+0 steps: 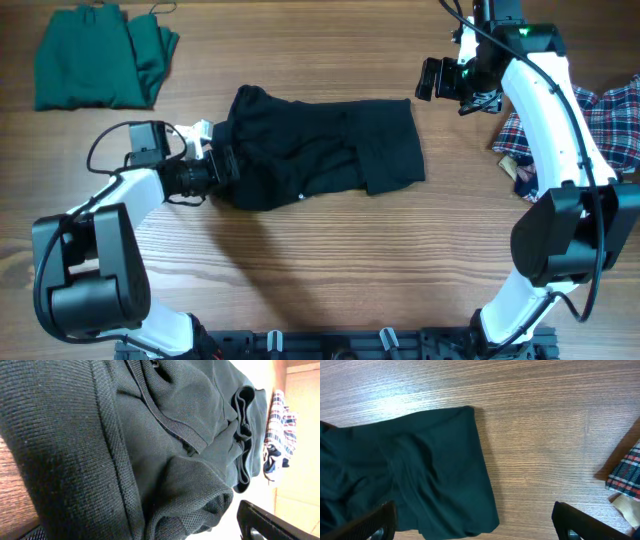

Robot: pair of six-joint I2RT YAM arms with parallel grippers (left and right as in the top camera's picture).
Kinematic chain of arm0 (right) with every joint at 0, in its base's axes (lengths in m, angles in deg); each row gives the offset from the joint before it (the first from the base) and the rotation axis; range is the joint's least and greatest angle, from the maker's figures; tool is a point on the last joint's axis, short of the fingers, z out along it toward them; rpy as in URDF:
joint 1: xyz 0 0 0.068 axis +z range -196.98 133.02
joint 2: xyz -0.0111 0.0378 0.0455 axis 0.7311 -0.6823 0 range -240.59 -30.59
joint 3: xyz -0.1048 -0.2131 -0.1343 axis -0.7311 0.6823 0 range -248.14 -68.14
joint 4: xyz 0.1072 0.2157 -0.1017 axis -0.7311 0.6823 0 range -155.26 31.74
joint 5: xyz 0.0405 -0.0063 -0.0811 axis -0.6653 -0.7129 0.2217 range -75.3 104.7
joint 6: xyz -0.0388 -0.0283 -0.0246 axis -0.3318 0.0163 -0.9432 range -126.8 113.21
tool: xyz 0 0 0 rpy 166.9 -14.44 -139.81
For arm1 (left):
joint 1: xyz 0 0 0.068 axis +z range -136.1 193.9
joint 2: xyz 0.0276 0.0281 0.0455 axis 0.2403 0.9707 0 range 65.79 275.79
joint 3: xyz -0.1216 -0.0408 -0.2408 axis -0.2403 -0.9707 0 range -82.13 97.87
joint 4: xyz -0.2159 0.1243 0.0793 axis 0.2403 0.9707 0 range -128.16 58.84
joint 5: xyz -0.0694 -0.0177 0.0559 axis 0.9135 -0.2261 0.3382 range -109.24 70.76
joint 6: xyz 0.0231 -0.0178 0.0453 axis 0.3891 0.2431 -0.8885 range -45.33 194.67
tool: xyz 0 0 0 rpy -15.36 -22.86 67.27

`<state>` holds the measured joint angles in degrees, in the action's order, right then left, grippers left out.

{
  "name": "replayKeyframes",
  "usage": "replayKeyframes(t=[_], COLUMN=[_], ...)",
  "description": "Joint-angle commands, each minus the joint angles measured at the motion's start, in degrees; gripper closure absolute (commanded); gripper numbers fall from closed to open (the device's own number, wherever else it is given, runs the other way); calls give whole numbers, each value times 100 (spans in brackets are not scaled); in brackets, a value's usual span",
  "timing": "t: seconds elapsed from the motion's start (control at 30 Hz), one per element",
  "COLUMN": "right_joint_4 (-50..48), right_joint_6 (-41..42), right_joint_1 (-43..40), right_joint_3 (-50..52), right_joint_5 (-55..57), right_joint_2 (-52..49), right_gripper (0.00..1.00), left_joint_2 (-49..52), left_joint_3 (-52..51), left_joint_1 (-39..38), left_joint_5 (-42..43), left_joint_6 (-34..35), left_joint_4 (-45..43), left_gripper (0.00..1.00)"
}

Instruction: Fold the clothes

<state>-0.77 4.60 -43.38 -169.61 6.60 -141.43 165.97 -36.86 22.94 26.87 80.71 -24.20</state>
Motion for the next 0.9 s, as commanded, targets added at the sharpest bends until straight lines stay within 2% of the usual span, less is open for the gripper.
replayKeyframes(t=[0.0, 0.07, 0.13, 0.23, 0.5, 0.6, 0.73, 0.87], right_joint_4=[-11, -11, -11, -9, -9, -11, -15, -20], right_joint_6=[-94, -96, -94, -96, -98, -101, -227, -229], right_joint_1=[9, 9, 9, 9, 9, 9, 9, 9], right_joint_3=[68, 68, 68, 68, 68, 68, 68, 68], right_joint_5=[-94, -94, -94, -94, -92, -92, -92, -92], right_joint_2=[-31, -31, -31, -31, -31, -31, -31, -31], right_gripper=[0, 0, 0, 0, 0, 0, 0, 0], left_joint_2=[120, 120, 120, 120, 118, 118, 118, 107], left_joint_3=[-111, -111, -111, -109, 173, 555, 1207, 1631], left_joint_1=[-57, -57, -57, -50, -50, -52, -59, -76], left_joint_5=[-398, -398, -398, -398, -400, -612, -1139, -1353], left_joint_6=[-107, -107, -107, -109, -44, -46, -46, -42], left_joint_4=[50, 50, 50, 37, 2, 444, 1320, 1803], left_gripper=[2, 10, 22, 45, 88, 96, 96, 96])
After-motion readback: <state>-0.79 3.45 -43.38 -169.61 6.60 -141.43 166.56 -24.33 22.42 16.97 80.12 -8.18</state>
